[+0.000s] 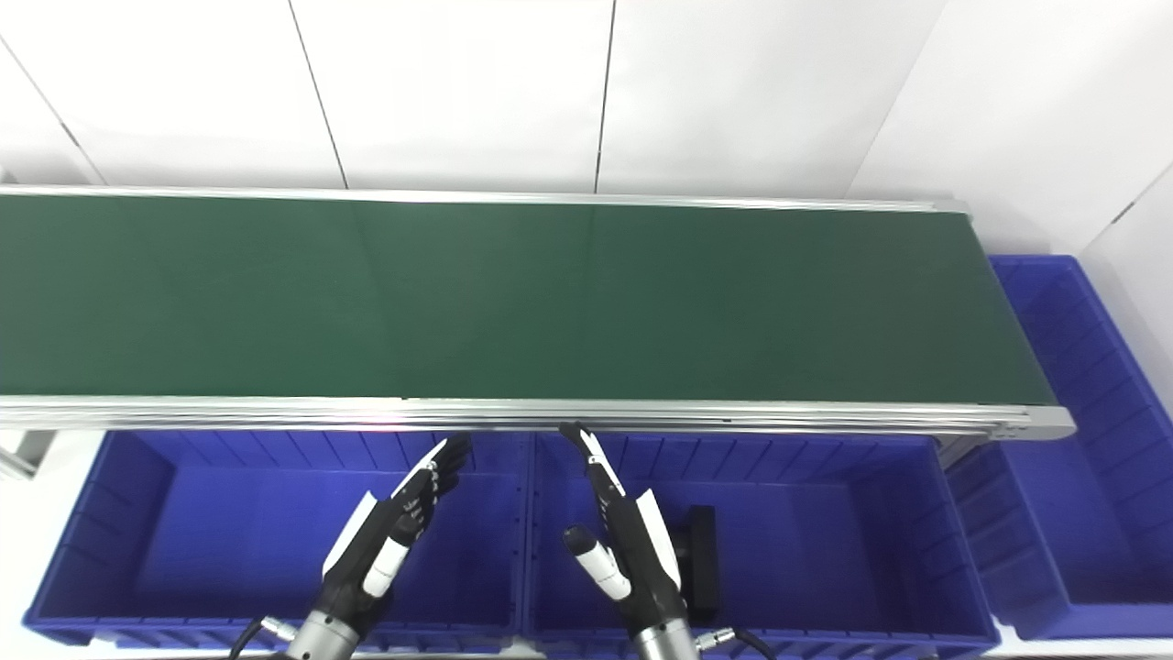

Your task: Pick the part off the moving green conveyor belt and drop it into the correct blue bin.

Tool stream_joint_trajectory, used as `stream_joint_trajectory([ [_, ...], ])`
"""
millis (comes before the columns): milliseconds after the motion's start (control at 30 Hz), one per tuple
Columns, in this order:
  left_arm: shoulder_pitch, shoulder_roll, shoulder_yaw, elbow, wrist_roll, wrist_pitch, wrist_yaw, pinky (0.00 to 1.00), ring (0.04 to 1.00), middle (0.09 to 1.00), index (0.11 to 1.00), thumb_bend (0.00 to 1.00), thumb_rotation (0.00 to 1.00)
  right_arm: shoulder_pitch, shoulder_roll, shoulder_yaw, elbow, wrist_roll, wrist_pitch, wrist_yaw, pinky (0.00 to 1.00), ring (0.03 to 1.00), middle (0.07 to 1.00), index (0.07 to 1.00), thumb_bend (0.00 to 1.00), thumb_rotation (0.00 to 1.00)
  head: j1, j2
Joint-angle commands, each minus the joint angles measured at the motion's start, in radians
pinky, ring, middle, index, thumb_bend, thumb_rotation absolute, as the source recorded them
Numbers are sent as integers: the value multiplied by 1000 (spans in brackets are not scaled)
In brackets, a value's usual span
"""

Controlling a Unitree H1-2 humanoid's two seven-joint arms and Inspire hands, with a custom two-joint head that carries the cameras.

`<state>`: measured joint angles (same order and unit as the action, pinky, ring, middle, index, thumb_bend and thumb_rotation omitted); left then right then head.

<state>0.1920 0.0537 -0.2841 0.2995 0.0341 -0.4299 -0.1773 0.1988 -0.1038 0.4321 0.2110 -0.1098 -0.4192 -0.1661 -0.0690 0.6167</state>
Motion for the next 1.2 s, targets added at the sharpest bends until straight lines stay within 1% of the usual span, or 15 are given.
stream_joint_trajectory([
  [0, -5, -2, -6, -29, 4, -40, 14, 974, 981, 971, 947, 822, 1000, -12, 5, -3, -10, 7, -51, 11, 1000, 1000, 986, 945, 898, 1000, 3, -1],
  [167, -7, -4, -8, -27, -4, -40, 15, 976, 983, 973, 947, 820, 1000, -11, 2, -7, 7, 13, -51, 16, 1000, 994, 982, 943, 902, 1000, 6, -1],
  [267, -9, -6, -9, -25, -4, -40, 17, 982, 987, 976, 949, 826, 1000, -8, -2, -7, 11, 7, -51, 12, 999, 990, 981, 947, 888, 1000, 7, -3],
  [633, -12, 2, -31, -28, 22, -40, 61, 976, 980, 969, 943, 847, 1000, -7, -4, -8, 36, 11, -51, 15, 986, 983, 978, 944, 873, 1000, 10, -4],
  [800, -11, 4, -31, -28, 10, -40, 53, 981, 985, 973, 947, 858, 1000, -7, -1, -6, 41, 4, -51, 6, 973, 978, 978, 943, 874, 1000, 5, -3],
  [933, -10, 5, -30, -26, 7, -40, 49, 982, 986, 974, 949, 849, 1000, -5, 0, -6, 40, 4, -51, 7, 964, 976, 978, 943, 876, 1000, 6, -1],
  [1167, -11, 5, -28, -31, 15, -40, 64, 967, 977, 970, 945, 846, 1000, -2, -3, -6, 31, 8, -51, 7, 970, 979, 977, 943, 880, 1000, 4, 1],
])
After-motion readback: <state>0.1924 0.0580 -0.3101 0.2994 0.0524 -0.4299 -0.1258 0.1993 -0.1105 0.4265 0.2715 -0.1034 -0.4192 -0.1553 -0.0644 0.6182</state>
